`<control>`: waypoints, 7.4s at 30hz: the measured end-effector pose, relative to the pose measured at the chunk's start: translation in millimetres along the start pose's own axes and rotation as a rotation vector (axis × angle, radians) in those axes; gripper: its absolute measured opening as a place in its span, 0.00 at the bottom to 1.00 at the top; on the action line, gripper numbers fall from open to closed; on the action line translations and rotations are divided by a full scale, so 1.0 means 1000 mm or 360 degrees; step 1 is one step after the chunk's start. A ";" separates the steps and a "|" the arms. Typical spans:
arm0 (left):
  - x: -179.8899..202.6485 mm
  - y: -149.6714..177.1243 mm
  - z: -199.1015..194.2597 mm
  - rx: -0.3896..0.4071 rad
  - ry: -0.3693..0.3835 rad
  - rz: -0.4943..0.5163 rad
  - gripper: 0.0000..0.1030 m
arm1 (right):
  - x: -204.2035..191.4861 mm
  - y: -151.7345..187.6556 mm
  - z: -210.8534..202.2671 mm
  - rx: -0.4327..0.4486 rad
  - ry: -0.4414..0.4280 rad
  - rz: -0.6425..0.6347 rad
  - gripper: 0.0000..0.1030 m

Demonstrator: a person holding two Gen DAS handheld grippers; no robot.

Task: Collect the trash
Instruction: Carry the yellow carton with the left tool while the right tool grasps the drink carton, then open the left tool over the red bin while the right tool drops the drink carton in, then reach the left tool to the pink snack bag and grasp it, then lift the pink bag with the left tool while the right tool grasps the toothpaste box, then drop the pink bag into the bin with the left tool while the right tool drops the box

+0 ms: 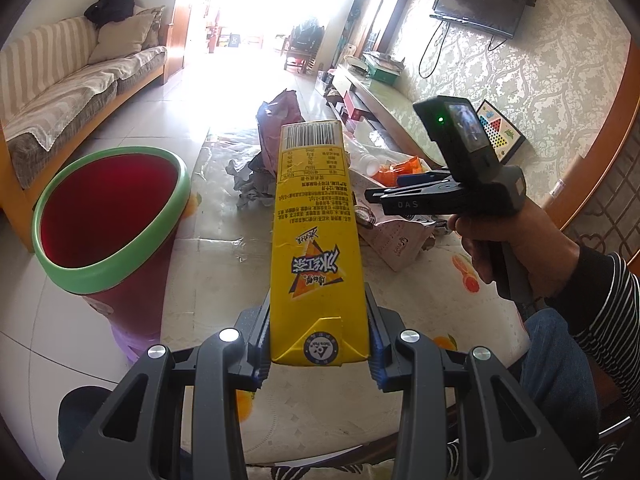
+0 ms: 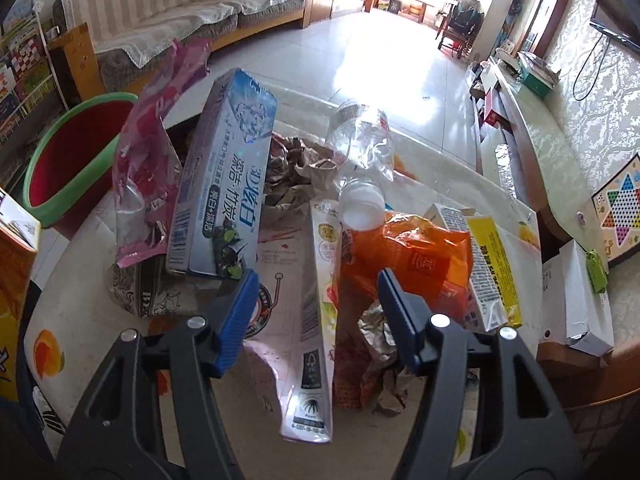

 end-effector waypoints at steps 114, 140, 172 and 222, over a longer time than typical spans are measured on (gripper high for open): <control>-0.188 -0.057 -0.032 0.0194 -0.0401 -0.0251 0.92 | -0.142 -0.063 -0.108 0.0488 -0.0131 -0.0024 0.95; -0.077 -0.111 0.150 -0.0208 -0.0196 0.0027 0.84 | 0.089 0.092 -0.120 0.0399 0.0152 0.0622 0.95; -0.053 -0.102 0.054 0.0001 -0.0061 -0.0017 0.20 | -0.007 -0.001 -0.068 0.0418 -0.0123 0.0178 0.95; -0.224 -0.095 0.000 0.0163 -0.0449 -0.0324 0.20 | -0.114 -0.045 -0.125 0.0442 -0.0363 -0.0044 0.51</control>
Point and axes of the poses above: each gripper's, at about its wrist camera, not at the fingertips, and z roughly the way its jaws point, x to its right, y to its underside, the point moved 8 cm from there along z, roughly the way its jaws point, and after that the axes turned 6 degrees about z, right-handed, at the moved point
